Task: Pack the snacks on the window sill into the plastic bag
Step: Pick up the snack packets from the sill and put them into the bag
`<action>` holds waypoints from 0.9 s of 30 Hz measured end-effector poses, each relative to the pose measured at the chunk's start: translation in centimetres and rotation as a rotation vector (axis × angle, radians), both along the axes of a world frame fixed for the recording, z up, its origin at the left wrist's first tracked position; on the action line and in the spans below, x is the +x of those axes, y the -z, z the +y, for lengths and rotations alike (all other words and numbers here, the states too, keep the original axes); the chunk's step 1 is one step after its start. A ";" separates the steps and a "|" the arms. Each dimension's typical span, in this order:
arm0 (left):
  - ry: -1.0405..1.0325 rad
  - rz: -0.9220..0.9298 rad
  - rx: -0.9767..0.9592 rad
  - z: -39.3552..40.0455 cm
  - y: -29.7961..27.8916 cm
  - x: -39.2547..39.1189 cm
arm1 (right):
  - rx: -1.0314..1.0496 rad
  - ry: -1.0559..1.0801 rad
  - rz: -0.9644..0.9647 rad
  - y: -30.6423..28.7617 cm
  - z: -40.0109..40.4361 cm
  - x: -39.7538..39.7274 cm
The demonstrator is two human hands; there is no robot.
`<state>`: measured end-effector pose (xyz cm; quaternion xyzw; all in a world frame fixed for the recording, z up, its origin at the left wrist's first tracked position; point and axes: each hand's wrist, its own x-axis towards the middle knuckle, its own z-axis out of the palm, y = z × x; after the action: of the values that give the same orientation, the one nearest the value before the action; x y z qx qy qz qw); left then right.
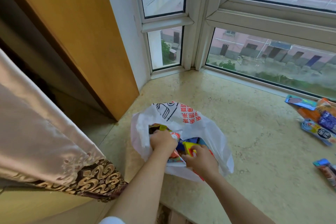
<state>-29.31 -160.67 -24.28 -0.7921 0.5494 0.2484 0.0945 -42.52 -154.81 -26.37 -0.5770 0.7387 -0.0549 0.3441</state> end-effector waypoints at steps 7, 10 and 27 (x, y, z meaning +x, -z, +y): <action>-0.007 0.260 -0.226 -1.3 1.9 0.9 | -0.065 0.036 -0.119 2.2 -1.0 -1.0; 0.050 0.303 -0.185 -1.7 2.4 1.0 | -0.031 0.066 -0.238 1.8 -1.1 -0.9; 0.433 -0.120 -0.457 -0.6 -1.0 0.0 | -0.319 0.209 0.009 -0.8 2.3 -2.2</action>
<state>-29.32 -161.28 -23.32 -0.6706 0.7404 0.0454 -0.0028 -44.74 -152.52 -25.59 -0.5446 0.7780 -0.2043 0.2373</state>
